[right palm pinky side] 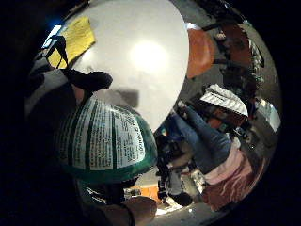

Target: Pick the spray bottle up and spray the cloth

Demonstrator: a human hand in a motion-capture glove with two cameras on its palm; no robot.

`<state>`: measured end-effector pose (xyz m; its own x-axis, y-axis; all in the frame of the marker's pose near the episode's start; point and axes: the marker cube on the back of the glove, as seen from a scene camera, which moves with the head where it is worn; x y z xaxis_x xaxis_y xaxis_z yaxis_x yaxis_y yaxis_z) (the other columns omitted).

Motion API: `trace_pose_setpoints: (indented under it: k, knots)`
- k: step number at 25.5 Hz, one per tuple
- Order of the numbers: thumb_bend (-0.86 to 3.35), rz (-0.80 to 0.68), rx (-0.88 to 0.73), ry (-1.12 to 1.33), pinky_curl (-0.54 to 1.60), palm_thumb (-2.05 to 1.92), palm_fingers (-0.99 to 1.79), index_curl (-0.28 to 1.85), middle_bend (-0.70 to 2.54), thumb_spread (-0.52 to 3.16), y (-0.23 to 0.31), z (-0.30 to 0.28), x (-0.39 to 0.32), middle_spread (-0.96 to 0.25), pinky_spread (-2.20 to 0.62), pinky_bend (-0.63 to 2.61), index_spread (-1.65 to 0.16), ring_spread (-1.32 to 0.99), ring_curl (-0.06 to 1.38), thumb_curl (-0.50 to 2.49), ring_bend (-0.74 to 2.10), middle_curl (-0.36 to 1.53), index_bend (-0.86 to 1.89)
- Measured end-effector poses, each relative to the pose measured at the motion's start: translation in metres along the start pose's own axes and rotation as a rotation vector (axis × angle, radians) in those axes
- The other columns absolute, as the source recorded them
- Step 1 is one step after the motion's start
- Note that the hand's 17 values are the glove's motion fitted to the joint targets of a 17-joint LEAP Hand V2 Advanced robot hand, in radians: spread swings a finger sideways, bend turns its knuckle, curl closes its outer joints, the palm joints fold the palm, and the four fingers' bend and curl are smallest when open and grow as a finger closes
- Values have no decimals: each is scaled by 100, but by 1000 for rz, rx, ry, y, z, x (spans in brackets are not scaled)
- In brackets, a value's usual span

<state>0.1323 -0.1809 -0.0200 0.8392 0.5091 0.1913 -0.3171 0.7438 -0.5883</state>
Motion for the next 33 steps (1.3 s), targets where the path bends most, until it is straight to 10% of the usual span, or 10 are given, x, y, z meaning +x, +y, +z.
trace_pose_setpoints:
  k: [15, 33]
  knots:
    - [-4, -558, 319, -869, 37, 104, 114, 49, 28, 48, 89, 106, -141, -7, 5, 34, -21, -6, 38, 69, 39, 49, 16]
    - [-4, -744, 229, -819, 36, 99, 116, 50, 26, 69, 111, 222, -229, -5, 6, 28, -20, -5, 37, 63, 37, 48, 18]
